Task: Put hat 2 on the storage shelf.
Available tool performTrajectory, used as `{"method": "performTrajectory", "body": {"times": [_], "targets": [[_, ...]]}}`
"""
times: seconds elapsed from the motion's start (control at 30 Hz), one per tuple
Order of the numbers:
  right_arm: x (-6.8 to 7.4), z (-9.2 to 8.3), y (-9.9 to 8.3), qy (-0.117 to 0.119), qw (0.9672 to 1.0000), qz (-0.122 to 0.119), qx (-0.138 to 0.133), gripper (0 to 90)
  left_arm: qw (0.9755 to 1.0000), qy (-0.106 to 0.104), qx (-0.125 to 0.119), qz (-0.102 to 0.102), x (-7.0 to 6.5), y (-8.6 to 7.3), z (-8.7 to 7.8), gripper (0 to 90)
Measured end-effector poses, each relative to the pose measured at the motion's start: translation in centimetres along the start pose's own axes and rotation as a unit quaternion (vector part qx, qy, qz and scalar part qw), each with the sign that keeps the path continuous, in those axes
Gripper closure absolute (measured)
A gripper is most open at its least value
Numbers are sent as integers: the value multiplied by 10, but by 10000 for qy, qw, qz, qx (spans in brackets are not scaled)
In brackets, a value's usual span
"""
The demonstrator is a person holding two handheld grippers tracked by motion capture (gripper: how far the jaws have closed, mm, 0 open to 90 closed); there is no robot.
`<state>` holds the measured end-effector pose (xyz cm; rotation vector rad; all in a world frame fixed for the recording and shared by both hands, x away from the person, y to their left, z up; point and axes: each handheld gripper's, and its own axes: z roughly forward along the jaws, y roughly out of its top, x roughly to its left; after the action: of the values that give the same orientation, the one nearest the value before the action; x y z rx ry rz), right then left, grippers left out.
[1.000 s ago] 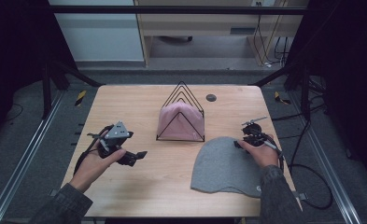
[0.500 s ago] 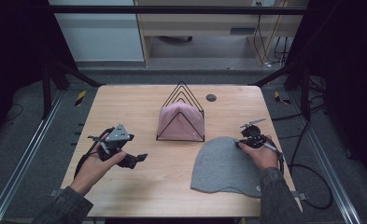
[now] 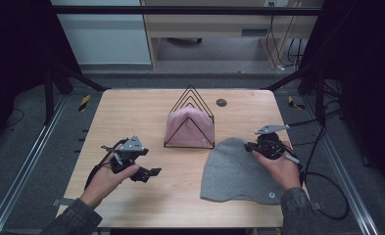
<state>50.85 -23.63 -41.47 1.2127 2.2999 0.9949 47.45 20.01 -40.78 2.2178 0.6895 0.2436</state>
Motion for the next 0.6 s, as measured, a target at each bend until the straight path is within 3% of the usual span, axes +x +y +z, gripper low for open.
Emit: {"method": "performTrajectory", "body": {"times": [0.2, 0.37, 0.6], "targets": [[34, -40, 29, 263, 9963, -568, -585, 847, 9998, -125, -67, 128, -10, 4, -4, 107], [61, -66, 56, 501, 9891, -968, -988, 848, 9996, -161, -136, 208, -12, 11, -7, 107], [93, -84, 86, 756, 9780, -1409, -1337, 848, 9991, -235, -263, 254, -17, 18, -11, 115]]}}
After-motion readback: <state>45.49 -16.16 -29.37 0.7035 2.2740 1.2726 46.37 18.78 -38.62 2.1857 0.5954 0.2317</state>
